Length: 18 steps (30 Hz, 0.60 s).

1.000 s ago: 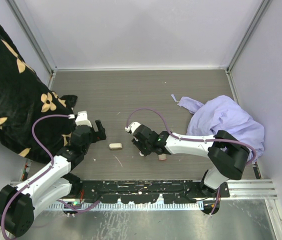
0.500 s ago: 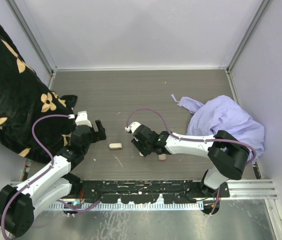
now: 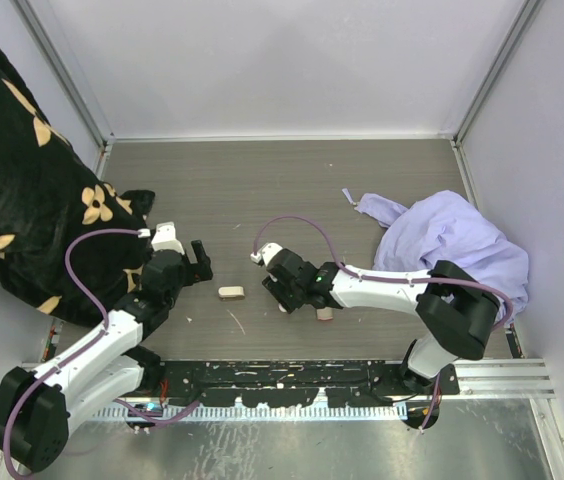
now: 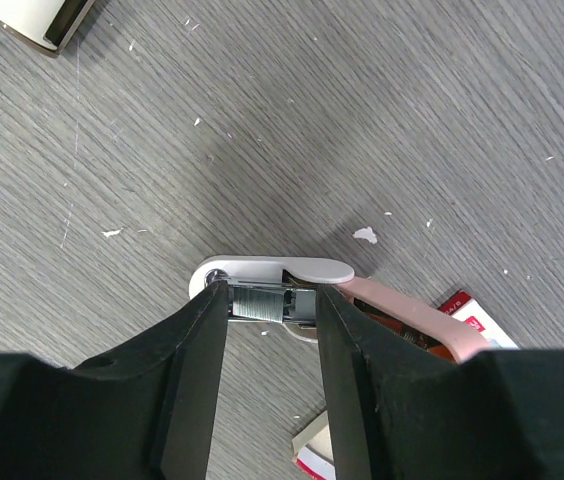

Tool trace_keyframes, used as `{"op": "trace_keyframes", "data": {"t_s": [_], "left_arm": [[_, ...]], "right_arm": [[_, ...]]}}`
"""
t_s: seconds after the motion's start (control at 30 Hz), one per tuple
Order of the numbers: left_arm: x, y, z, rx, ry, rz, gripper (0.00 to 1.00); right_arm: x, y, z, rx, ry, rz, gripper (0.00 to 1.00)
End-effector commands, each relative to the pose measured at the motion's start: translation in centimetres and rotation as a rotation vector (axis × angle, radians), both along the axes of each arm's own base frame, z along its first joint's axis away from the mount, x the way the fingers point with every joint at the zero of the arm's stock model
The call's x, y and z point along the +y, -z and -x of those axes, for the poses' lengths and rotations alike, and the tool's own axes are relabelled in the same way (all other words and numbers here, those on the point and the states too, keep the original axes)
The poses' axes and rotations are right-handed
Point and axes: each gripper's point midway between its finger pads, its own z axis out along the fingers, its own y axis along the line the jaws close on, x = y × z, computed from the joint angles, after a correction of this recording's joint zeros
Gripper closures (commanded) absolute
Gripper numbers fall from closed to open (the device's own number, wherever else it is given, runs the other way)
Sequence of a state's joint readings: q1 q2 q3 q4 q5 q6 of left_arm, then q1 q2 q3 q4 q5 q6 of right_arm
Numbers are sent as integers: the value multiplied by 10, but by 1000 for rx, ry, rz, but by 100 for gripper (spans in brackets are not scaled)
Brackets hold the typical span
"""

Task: Load the staples into the stapler
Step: Install the staple into the stapler.

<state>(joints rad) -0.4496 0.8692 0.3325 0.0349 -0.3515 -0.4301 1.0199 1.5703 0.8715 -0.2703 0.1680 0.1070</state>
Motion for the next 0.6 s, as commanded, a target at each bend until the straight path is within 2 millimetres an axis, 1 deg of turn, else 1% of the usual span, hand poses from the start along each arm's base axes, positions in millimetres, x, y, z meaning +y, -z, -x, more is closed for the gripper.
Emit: {"op": "trace_keyframes", "data": {"t_s": [0.0, 0.3, 0.43, 0.57], "left_arm": [[-5, -24, -13, -79, -1, 35, 4], [-5, -25, -13, -82, 0, 37, 4], [-5, -26, -12, -84, -1, 37, 4], [-5, -26, -12, -84, -1, 38, 4]], "right_arm": [[9, -26, -6, -50, 10, -70, 53], [7, -38, -6, -65, 18, -100, 51], [6, -46, -7, -75, 34, -121, 58], [4, -41, -6, -65, 48, -111, 67]]}}
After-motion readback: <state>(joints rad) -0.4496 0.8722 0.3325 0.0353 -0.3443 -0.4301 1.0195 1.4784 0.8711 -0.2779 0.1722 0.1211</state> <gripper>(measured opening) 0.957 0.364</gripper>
